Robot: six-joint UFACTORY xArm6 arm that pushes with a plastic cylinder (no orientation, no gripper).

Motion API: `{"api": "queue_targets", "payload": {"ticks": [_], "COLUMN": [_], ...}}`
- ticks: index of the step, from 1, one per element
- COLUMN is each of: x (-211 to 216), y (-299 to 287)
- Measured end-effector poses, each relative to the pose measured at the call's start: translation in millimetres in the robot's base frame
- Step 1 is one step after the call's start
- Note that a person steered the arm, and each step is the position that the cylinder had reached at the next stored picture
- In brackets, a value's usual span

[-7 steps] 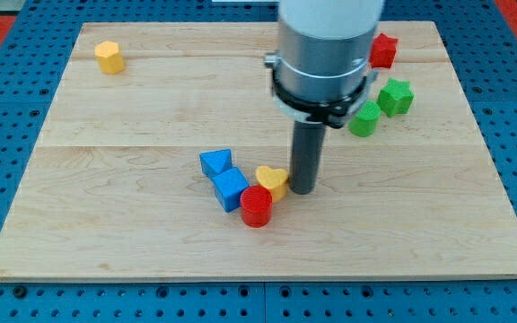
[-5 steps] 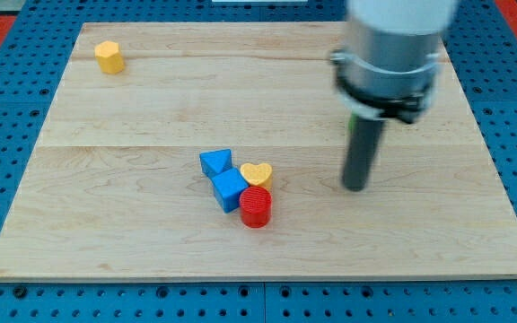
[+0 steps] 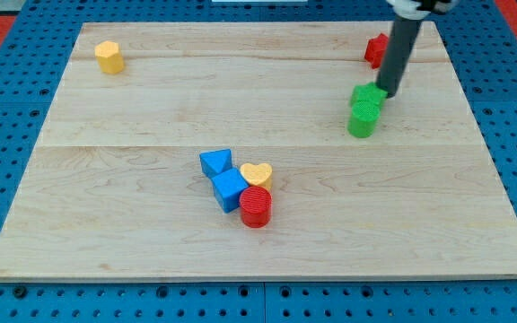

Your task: Move green star towards yellow heart

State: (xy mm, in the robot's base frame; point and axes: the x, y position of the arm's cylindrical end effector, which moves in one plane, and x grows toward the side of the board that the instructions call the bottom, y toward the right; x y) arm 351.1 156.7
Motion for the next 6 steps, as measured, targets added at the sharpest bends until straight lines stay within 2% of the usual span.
{"api": "queue_targets", "payload": {"ticks": [2,4,6], "x": [32,71,77], "y": [-39,-53,-87]}}
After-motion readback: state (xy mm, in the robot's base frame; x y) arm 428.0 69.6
